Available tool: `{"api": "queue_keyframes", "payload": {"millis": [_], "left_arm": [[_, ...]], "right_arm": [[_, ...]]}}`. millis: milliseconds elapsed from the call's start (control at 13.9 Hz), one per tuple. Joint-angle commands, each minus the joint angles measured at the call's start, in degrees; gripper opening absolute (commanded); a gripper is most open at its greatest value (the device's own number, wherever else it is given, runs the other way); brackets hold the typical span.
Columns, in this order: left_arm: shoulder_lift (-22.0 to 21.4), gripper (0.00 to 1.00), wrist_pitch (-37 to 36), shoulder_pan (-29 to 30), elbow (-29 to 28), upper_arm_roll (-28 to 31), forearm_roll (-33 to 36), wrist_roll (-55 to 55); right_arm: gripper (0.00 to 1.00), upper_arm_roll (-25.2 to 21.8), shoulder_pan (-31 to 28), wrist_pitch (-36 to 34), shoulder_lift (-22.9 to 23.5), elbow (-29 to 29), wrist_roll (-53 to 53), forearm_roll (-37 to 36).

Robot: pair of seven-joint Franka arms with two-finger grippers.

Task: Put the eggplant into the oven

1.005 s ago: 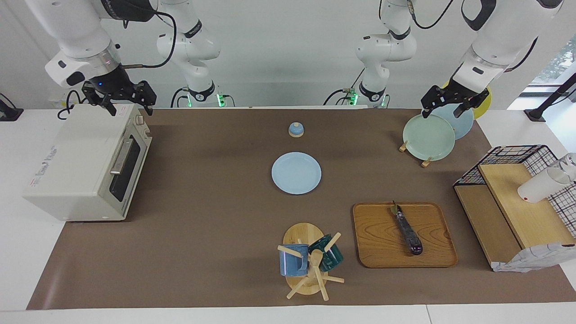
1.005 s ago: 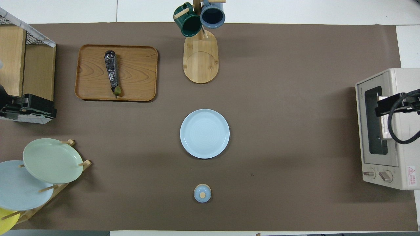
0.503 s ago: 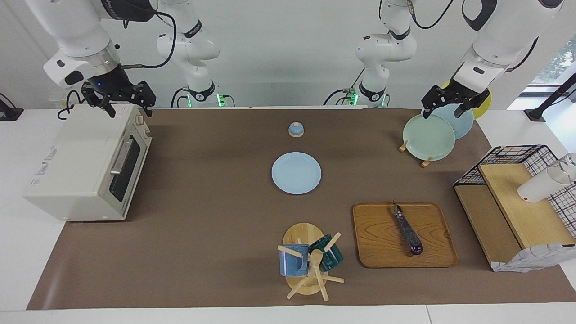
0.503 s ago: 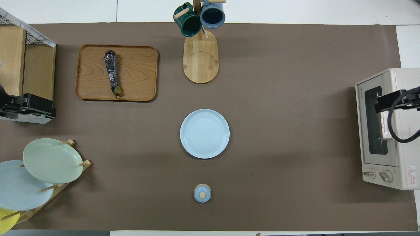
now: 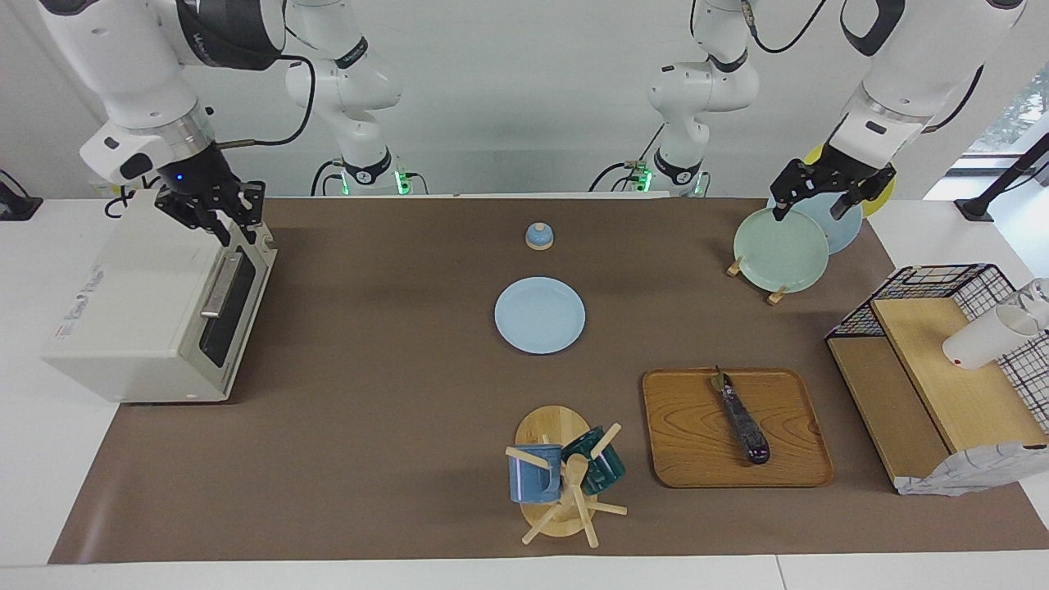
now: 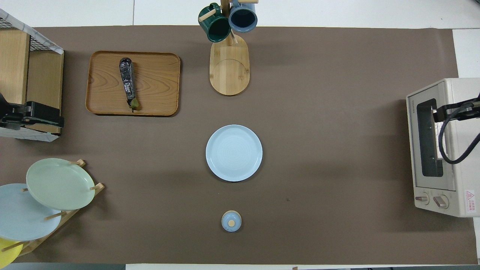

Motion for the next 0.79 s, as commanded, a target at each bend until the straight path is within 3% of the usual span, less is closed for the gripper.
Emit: {"api": "queue_keyframes", "payload": {"millis": [0, 503, 718], "left_arm": [[2.25, 1.0, 4.14, -0.61, -1.18, 0.16, 0.94, -0.79], [26.15, 1.0, 22.31, -0.7, 5.06, 0.07, -1.52, -0.97], [38.62, 1.0, 26.29, -1.58, 15.4, -0.1, -1.6, -0.97]], "right_arm": [[0.0, 0.18, -2.0, 7.77, -2.44, -9.17, -1.69, -3.33], [0.0, 0.18, -4.2, 11.31, 0.46, -13.05, -2.57, -9.23], [0.0, 0.18, -4.64, 14.12, 0.29, -16.21, -2.39, -9.14]]}}
